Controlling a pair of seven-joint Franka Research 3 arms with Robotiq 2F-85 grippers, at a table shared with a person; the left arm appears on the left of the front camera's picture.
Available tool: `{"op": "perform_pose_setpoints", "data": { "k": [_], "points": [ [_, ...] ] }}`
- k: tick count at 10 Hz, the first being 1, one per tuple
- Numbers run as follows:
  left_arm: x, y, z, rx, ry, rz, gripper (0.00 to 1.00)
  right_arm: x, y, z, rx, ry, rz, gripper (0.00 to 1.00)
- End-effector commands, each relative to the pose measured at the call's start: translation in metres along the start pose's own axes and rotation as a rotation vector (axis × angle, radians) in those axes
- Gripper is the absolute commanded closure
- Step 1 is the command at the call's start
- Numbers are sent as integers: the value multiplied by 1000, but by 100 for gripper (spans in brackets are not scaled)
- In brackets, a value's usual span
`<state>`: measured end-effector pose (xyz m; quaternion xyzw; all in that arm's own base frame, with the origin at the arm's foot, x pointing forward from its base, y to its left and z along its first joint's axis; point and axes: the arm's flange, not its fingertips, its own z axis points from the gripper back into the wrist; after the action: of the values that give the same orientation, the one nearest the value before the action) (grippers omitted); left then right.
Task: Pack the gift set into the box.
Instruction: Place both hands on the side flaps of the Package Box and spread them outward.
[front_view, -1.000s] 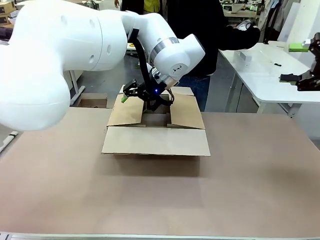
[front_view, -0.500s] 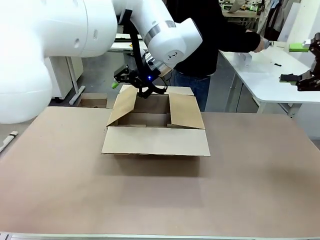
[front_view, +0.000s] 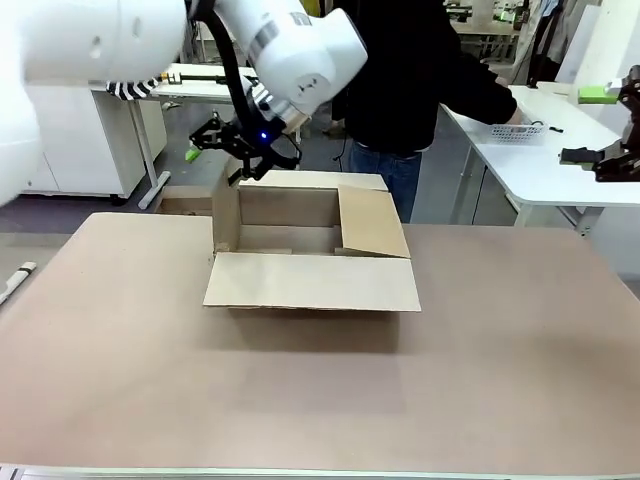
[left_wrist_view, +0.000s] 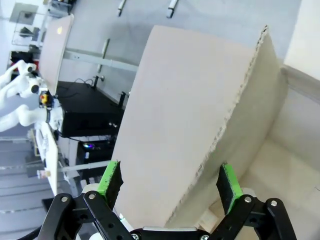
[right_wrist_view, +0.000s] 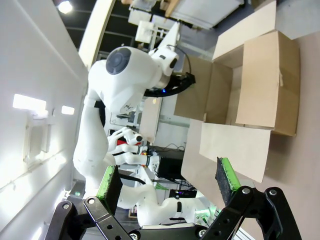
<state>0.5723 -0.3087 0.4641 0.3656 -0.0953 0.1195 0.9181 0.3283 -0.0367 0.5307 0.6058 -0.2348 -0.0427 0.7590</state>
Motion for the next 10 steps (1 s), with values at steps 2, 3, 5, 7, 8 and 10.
{"op": "perform_pose_setpoints", "data": {
  "k": [2,3,5,7,8,10],
  "points": [
    [-13,43,-30,-139,66,49,0,3,0,-3,22,-11,25,0],
    [-11,52,-42,-182,91,60,0,3,0,-3,22,-11,25,0],
    [-5,74,-76,-356,138,34,0,3,0,-3,22,-11,25,0],
    [-4,88,-113,-563,177,9,0,3,0,-3,22,-11,25,0],
    [-6,101,-128,-689,174,21,0,3,0,-3,22,-11,25,0],
    [-17,130,-163,-948,168,51,0,3,0,-3,22,-11,25,0]
  ]
}}
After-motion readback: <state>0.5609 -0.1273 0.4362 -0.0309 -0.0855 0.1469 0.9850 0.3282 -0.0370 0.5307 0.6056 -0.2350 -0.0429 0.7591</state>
